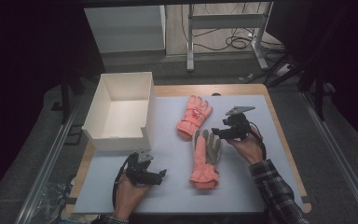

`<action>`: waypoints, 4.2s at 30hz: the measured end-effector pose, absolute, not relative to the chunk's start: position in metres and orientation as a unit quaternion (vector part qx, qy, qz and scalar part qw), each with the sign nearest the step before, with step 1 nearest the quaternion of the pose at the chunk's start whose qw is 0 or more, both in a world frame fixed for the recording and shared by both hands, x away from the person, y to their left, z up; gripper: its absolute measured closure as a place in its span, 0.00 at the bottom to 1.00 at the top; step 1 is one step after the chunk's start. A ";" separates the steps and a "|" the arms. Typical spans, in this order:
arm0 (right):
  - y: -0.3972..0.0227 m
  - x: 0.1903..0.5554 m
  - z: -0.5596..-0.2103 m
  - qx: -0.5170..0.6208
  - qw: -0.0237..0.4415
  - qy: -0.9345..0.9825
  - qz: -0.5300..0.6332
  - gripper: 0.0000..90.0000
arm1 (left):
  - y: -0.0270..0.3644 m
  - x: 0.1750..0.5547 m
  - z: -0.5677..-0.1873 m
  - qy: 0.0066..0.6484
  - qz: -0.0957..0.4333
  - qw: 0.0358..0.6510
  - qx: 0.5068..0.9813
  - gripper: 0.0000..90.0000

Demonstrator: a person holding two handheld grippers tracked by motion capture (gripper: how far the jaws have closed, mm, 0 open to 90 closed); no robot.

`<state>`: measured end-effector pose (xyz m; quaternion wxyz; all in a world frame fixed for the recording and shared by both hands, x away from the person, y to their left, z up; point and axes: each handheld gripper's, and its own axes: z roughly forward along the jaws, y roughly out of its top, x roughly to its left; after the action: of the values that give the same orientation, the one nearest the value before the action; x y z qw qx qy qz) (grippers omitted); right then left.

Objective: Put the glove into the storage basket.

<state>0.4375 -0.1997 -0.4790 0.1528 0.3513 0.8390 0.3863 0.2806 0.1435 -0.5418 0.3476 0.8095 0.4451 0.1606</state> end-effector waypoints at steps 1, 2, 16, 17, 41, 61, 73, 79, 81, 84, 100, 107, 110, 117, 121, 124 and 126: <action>-0.197 0.440 -0.479 0.349 0.148 0.841 0.386 0.36 | 0.144 0.279 -0.543 0.446 0.160 0.348 0.809 0.06; -0.195 0.443 -0.480 0.347 0.143 0.842 0.387 0.36 | 0.145 0.278 -0.544 0.447 0.160 0.348 0.809 0.06; -0.170 0.475 -0.486 0.321 0.141 0.859 0.374 0.49 | 0.145 0.277 -0.550 0.448 0.154 0.341 0.812 0.03; -0.166 0.478 -0.485 0.321 0.136 0.858 0.376 0.50 | 0.145 0.278 -0.551 0.448 0.154 0.341 0.812 0.03; -0.105 0.526 -0.501 0.302 0.136 0.887 0.322 0.66 | 0.145 0.277 -0.551 0.448 0.154 0.343 0.811 0.03; -0.109 0.520 -0.491 0.311 0.146 0.880 0.327 1.00 | 0.145 0.277 -0.551 0.448 0.153 0.343 0.811 0.03; -0.112 0.518 -0.457 0.300 0.158 0.871 0.355 1.00 | 0.145 0.277 -0.551 0.448 0.154 0.342 0.811 0.03; -0.114 0.515 -0.436 0.292 0.156 0.869 0.369 1.00 | 0.145 0.277 -0.551 0.448 0.154 0.342 0.811 0.03; -0.115 0.512 -0.427 0.286 0.150 0.870 0.372 1.00 | 0.145 0.277 -0.551 0.448 0.154 0.343 0.811 0.03; -0.118 0.506 -0.414 0.279 0.141 0.873 0.373 1.00 | 0.145 0.277 -0.551 0.448 0.154 0.342 0.812 0.03; -0.133 0.443 -0.381 0.240 0.126 0.890 0.366 1.00 | 0.145 0.277 -0.551 0.449 0.155 0.343 0.810 0.03; -0.141 0.406 -0.384 0.239 0.118 0.896 0.355 1.00 | 0.145 0.277 -0.551 0.448 0.155 0.344 0.810 0.03; -0.144 0.395 -0.385 0.235 0.120 0.898 0.353 1.00 | 0.145 0.277 -0.551 0.448 0.155 0.343 0.811 0.03; -0.156 0.365 -0.395 0.230 0.110 0.904 0.343 1.00 | 0.145 0.277 -0.551 0.448 0.155 0.344 0.811 0.03; -0.160 0.354 -0.406 0.227 0.107 0.909 0.331 1.00 | 0.145 0.277 -0.551 0.448 0.155 0.344 0.810 0.03; -0.162 0.349 -0.414 0.225 0.100 0.913 0.326 1.00 | 0.145 0.277 -0.551 0.449 0.155 0.344 0.810 0.03; -0.162 0.348 -0.417 0.223 0.098 0.914 0.324 1.00 | 0.145 0.277 -0.551 0.449 0.155 0.344 0.810 0.03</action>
<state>0.3476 -0.1624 -0.4165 0.0979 0.2231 0.9140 0.3244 0.2774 0.1450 -0.5512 0.3437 0.8103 0.4486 0.1552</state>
